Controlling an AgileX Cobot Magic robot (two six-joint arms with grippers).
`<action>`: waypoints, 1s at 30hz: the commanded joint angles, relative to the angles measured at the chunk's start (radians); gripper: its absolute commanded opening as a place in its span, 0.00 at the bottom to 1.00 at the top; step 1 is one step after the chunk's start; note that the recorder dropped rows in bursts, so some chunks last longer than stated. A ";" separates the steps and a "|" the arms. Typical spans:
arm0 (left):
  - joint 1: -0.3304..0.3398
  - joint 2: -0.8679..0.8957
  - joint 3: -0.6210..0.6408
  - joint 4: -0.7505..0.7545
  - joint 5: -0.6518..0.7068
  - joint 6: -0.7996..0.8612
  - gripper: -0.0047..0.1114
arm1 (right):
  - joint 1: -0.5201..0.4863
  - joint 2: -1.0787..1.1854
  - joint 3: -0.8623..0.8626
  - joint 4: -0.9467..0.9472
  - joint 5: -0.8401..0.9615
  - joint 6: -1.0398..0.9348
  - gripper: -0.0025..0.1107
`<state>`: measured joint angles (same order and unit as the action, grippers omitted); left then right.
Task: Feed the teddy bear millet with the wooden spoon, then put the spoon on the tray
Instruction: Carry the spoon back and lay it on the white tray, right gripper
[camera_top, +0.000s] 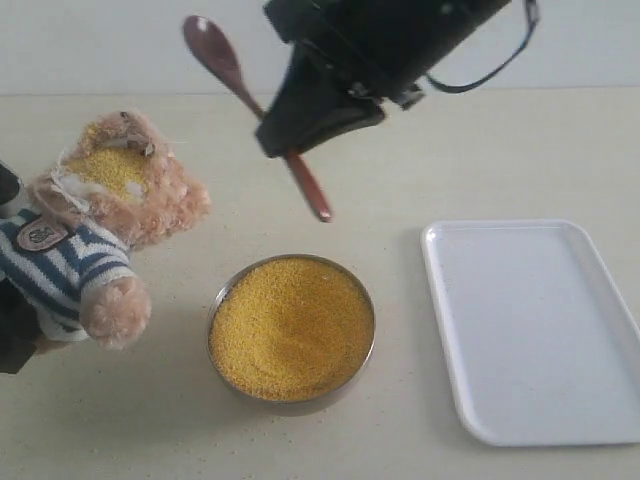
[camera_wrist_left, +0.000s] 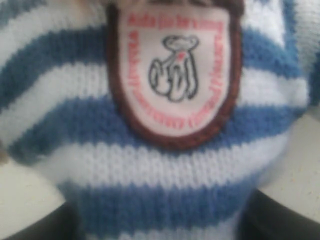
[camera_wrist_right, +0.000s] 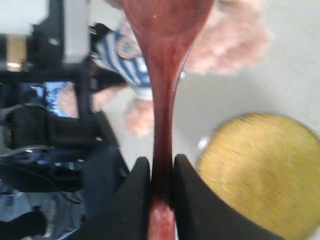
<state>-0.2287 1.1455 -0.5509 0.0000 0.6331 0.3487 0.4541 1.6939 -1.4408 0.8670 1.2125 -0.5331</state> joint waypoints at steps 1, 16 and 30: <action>-0.002 -0.003 -0.002 0.000 -0.039 -0.090 0.07 | -0.090 -0.112 0.075 -0.255 0.009 0.114 0.02; -0.002 -0.003 -0.032 0.050 -0.034 -0.313 0.07 | -0.235 -0.330 0.597 -0.888 -0.419 0.547 0.02; -0.002 -0.003 -0.032 0.050 -0.034 -0.343 0.07 | -0.235 -0.187 0.823 -0.879 -0.705 0.586 0.02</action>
<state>-0.2287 1.1455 -0.5751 0.0447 0.6232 0.0271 0.2266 1.4685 -0.6338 -0.0115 0.5508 0.0505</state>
